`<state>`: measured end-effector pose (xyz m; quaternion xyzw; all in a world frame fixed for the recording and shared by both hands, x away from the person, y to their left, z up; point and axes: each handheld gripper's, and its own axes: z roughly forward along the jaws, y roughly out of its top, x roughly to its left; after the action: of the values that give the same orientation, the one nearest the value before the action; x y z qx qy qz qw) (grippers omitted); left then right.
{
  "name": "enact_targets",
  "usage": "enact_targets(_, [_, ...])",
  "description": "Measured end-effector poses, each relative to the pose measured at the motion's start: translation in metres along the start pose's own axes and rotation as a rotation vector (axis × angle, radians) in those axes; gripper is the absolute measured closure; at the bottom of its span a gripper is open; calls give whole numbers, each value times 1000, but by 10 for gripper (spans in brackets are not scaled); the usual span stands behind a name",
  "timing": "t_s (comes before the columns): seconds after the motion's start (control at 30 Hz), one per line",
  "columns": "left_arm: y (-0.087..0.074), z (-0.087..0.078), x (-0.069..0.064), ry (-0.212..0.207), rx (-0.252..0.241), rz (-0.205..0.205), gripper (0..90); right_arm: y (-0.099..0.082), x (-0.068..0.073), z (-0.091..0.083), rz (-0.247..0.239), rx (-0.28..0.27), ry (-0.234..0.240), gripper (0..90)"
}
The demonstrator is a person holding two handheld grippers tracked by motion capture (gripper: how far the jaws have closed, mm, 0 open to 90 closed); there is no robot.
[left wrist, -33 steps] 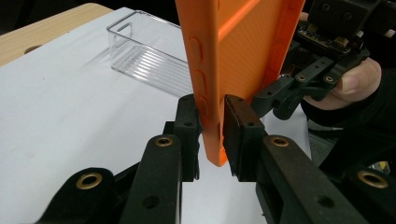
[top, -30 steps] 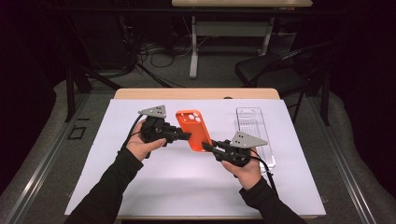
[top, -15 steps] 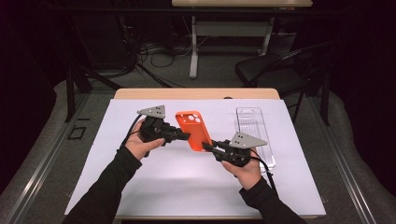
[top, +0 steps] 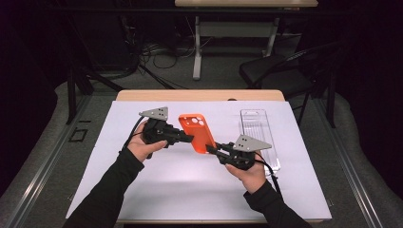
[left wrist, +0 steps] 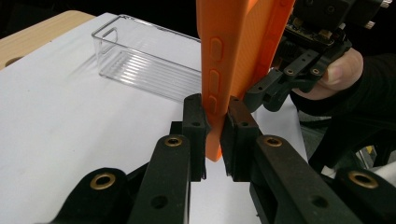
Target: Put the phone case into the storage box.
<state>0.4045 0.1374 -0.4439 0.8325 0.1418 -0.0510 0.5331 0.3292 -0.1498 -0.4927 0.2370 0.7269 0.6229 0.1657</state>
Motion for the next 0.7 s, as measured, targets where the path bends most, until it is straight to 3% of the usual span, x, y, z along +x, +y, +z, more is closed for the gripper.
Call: enact_targets(0.7, [-2, 1, 1, -13, 3, -31, 815, 0, 0, 0, -10, 11, -9, 800])
